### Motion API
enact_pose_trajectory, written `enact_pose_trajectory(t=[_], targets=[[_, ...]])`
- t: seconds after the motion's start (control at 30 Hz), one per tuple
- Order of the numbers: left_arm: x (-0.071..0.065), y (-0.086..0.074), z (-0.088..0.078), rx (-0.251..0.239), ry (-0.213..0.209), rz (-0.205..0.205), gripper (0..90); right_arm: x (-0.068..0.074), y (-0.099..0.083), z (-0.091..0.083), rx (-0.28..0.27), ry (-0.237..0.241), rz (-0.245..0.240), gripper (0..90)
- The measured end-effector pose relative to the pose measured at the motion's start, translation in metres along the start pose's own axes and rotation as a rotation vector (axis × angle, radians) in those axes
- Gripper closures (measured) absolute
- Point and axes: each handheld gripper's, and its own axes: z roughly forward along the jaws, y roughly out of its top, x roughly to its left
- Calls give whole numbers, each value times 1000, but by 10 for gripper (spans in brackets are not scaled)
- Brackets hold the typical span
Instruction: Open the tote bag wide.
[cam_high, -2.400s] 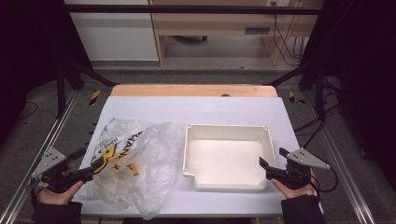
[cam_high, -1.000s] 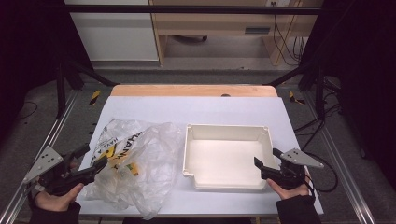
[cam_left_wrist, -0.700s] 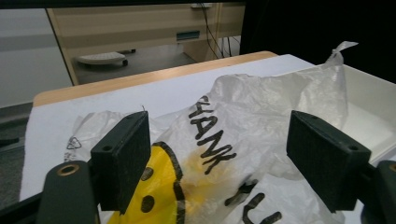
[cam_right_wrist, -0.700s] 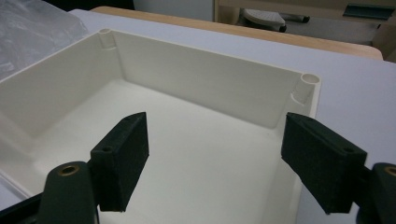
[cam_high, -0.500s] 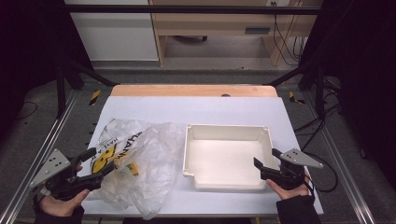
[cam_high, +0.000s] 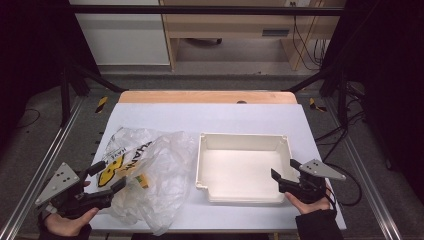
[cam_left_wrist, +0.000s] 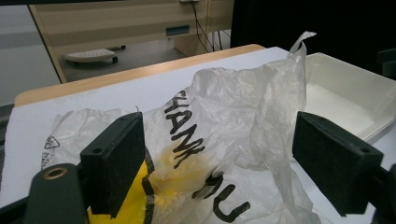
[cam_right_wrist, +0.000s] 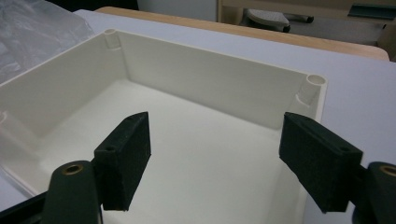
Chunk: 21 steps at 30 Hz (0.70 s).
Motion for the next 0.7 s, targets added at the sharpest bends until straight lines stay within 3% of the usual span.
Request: enact_pose_trajectory(t=[0.7], targets=[[-18, -2, 23, 64, -41, 27, 209, 14, 3, 5, 14, 53, -27, 302]])
